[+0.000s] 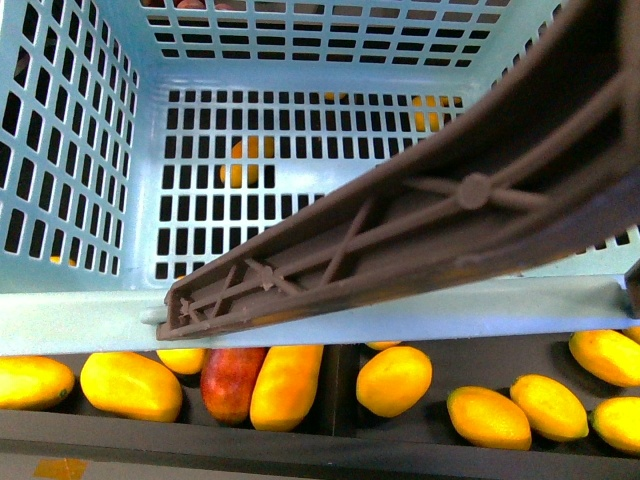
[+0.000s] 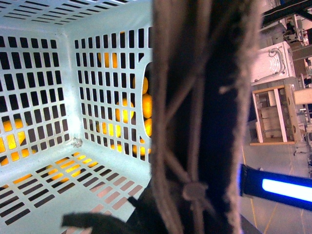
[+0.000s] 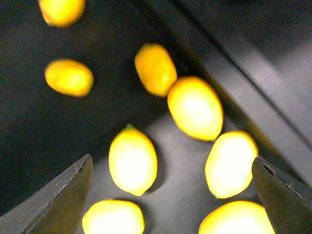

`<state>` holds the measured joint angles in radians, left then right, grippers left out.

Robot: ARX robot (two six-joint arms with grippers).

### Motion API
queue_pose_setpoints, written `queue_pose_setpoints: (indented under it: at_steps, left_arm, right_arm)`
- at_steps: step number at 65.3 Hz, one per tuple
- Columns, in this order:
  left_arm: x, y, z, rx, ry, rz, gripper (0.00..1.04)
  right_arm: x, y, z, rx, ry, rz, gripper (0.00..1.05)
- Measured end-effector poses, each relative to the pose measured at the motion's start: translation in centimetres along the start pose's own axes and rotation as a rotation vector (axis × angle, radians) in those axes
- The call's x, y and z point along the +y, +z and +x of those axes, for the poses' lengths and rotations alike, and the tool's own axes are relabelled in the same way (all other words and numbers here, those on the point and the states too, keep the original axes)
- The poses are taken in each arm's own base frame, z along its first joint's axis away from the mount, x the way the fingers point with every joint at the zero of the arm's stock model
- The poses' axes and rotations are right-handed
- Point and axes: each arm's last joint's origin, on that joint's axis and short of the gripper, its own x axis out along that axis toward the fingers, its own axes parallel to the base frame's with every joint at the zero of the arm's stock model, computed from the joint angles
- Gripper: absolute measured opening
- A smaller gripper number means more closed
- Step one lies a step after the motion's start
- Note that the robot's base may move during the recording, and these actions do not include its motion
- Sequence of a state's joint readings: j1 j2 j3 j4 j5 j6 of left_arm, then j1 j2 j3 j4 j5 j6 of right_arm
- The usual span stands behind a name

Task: Pick lemon and mango into basket

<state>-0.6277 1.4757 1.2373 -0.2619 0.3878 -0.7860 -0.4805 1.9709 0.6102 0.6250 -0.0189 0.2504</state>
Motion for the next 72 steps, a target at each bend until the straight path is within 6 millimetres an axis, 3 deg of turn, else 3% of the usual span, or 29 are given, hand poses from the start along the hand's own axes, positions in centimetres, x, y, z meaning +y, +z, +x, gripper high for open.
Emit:
queue_pose_setpoints:
  at_steps: [11, 21, 50, 68, 72]
  left_arm:
    - [0.0, 0.0, 0.0, 0.000, 0.000, 0.000, 0.05]
    - [0.0, 0.0, 0.0, 0.000, 0.000, 0.000, 0.05]
    - [0.0, 0.0, 0.0, 0.000, 0.000, 0.000, 0.05]
    - [0.0, 0.0, 0.0, 0.000, 0.000, 0.000, 0.05]
    - [0.0, 0.0, 0.0, 0.000, 0.000, 0.000, 0.05]
  right_arm:
    - [1.9, -1.6, 4.7, 0.122, 0.008, 0.036, 0.96]
    - [3.3, -2.6, 6.9, 0.157, 0.017, 0.043, 0.96]
    - [3.4, -5.4, 10.3, 0.242, -0.016, 0.046, 0.96]
    - [3.7, -5.2, 12.2, 0.263, -0.018, 0.037, 0.96]
    - [3.8, -5.2, 12.4, 0.275, -0.013, 0.035, 0.89]
